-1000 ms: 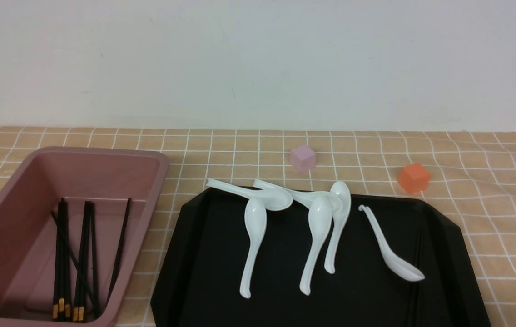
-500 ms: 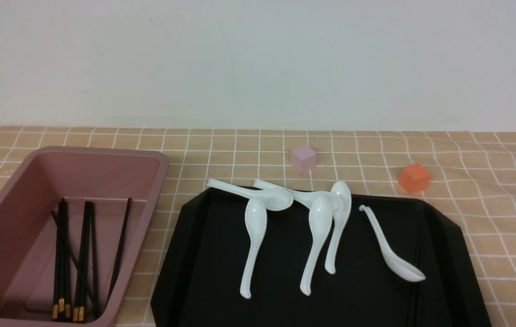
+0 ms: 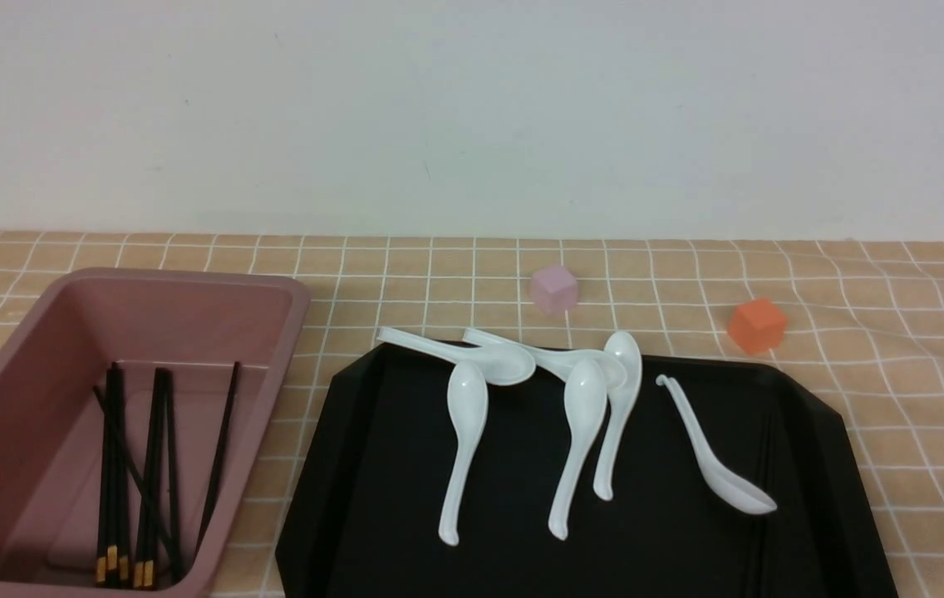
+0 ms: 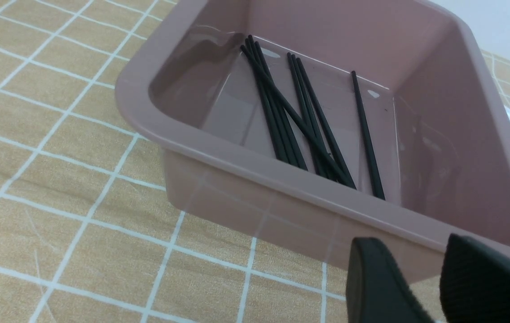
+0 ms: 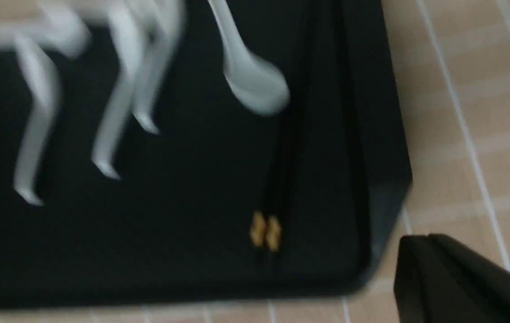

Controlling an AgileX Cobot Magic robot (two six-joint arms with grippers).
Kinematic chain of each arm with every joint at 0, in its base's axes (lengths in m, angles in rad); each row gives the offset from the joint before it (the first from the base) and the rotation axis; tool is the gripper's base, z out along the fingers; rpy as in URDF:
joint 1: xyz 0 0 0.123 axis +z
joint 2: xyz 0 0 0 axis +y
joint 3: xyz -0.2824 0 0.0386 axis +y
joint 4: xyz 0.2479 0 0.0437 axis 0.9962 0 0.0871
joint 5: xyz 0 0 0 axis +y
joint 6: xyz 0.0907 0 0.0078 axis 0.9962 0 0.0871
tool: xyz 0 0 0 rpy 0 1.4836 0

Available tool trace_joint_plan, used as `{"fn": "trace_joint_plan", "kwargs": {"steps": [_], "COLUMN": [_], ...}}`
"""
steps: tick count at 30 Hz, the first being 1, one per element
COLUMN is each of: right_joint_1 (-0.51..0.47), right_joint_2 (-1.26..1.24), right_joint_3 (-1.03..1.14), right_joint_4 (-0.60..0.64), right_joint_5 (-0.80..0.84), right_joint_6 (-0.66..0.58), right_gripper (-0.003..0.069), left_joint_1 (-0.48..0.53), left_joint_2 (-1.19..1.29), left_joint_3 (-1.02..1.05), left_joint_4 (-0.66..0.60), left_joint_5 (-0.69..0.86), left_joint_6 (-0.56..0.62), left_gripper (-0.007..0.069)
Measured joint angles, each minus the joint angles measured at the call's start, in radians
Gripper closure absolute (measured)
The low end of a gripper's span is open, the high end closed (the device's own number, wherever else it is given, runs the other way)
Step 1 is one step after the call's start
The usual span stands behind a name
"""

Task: On brown tablecloth take chopsticks from black tray and put them in box.
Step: 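Move the gripper over the chopsticks on the black tray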

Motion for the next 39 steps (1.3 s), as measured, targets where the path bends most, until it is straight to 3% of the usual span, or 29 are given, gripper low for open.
{"fn": "trace_joint_plan", "kwargs": {"steps": [5,8,10,15,18,22,26,39], "right_joint_1": [0.126,0.229,0.281,0.349,0.349,0.349,0.349,0.349], "right_joint_2": [0.329,0.468,0.523,0.616,0.622,0.639,0.684,0.804], "right_joint_3": [-0.078,-0.137,-0.178,-0.269,-0.284,-0.285,-0.285,-0.290], "right_joint_4": [0.173,0.209,0.186,-0.026,-0.177,-0.309,-0.330,-0.260], "right_joint_5": [0.062,0.041,0.018,-0.016,-0.018,-0.020,-0.050,-0.158], "right_joint_6": [-0.214,-0.214,-0.156,0.172,0.363,0.513,0.548,0.553], "right_gripper": [0.0610,0.0585,0.0576,0.0526,0.0470,0.0361,0.0312,0.0300], "left_joint_1": [0.000,0.000,0.000,0.000,0.000,0.000,0.000,0.000], "left_joint_2": [0.000,0.000,0.000,0.000,0.000,0.000,0.000,0.000], "left_joint_3": [0.000,0.000,0.000,0.000,0.000,0.000,0.000,0.000], "left_joint_4": [0.000,0.000,0.000,0.000,0.000,0.000,0.000,0.000], "left_joint_5": [0.000,0.000,0.000,0.000,0.000,0.000,0.000,0.000], "left_joint_6": [0.000,0.000,0.000,0.000,0.000,0.000,0.000,0.000], "left_gripper": [0.0386,0.0386,0.0386,0.0386,0.0386,0.0386,0.0386,0.0386]}}
